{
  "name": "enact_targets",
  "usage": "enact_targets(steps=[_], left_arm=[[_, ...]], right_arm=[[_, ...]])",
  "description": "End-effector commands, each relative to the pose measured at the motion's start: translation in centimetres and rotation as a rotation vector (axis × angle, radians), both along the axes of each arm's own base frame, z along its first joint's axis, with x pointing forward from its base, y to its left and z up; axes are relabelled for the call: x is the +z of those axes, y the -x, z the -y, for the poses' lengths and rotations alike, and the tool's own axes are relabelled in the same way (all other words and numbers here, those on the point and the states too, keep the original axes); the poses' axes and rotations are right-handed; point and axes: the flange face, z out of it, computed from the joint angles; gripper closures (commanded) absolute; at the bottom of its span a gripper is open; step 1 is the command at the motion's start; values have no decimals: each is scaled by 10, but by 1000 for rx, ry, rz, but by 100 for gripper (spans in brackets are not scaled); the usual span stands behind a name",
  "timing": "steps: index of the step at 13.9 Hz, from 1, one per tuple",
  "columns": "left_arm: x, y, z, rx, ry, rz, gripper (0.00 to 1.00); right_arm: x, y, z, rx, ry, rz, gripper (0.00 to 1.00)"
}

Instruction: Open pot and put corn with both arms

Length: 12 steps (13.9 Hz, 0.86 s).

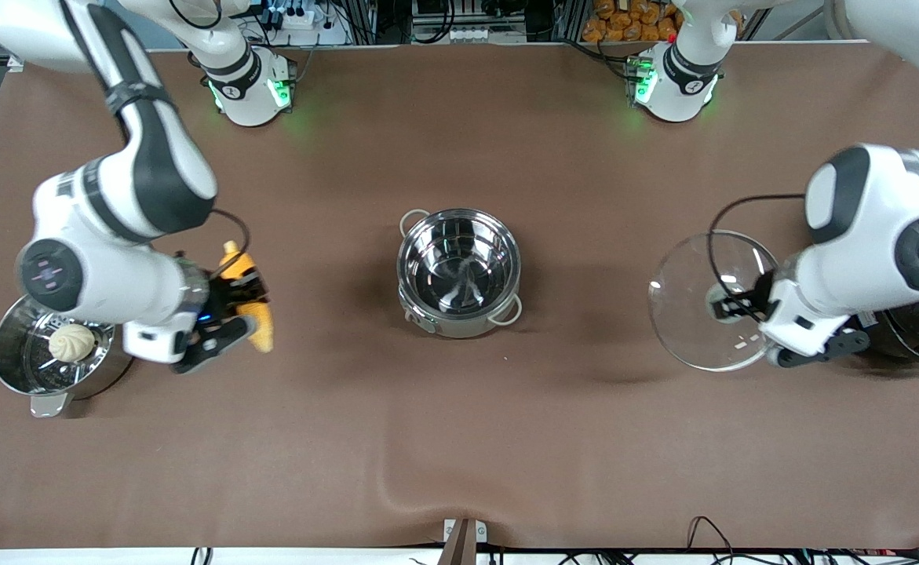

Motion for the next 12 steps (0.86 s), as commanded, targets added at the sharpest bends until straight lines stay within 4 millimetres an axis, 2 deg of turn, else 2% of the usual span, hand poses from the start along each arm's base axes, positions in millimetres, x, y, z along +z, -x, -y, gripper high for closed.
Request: enact_targets(steps=[1,2,4,5,7,9,10,11,12], left_arm=[[-56,35,-23,-44,19,85,100],[-73,42,-24,-42,22,100,100],[-101,53,-40,-38,22,133,100],[-117,62,-42,-46,20,149,100],[-132,72,-41,-49,23,160,100],[-139,75,-41,-49,25,158,100],[-146,75,-40,-48,29,151,100],[-150,76,-40,-52,31,148,90],[-151,75,-39,-55,32,147,63]], right_arm=[[10,23,-79,171,27,73,100],[10,34,-115,243,68,139,100],[-9,62,-181,404,195,233,100],[-25,72,-203,453,250,261,100],[-46,95,-250,564,289,338,100],[-70,109,-273,640,338,360,100],[-76,123,-291,671,343,367,100],[-83,132,-303,677,363,376,100],[-94,141,-312,689,396,389,100]])
